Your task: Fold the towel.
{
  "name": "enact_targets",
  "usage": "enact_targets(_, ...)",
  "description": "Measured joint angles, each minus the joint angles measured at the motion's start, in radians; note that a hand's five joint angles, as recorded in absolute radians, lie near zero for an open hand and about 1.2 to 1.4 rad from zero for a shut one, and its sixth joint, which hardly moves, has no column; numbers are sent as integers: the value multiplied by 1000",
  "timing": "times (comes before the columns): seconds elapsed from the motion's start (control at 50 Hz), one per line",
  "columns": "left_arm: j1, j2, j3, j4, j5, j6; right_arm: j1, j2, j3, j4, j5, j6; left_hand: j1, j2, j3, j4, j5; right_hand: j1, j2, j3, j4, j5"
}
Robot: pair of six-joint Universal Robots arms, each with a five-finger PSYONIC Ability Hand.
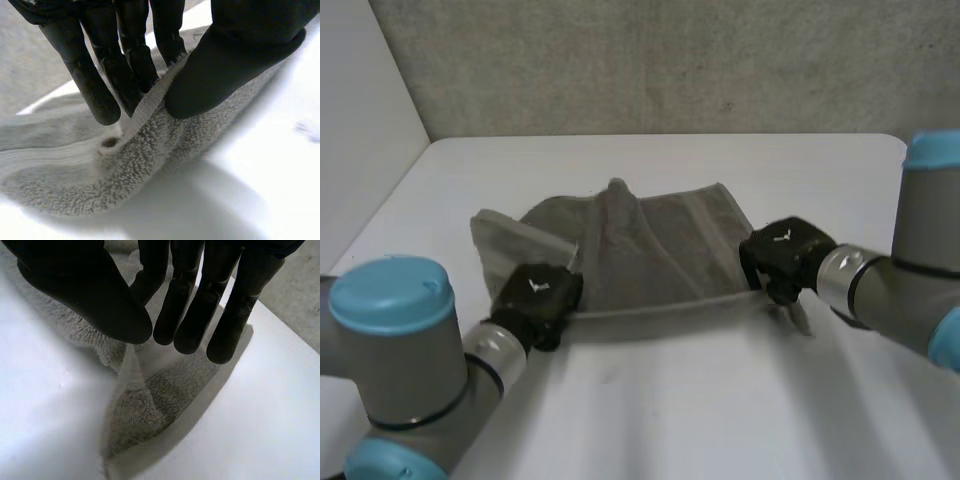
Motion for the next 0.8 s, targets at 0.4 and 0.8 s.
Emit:
enact_targets(0.4, -12, 38, 115, 8, 46, -4, 11, -15, 187, -244, 1, 332, 0, 0, 0, 0, 0, -1158, -1002, -1002, -996, -975)
enact_targets(0.8, -1, -24, 196, 2, 43, -6, 79, 23, 203, -270, 8, 506, 0, 0, 0, 0, 0, -1172, -1023, -1026, -1027, -1007)
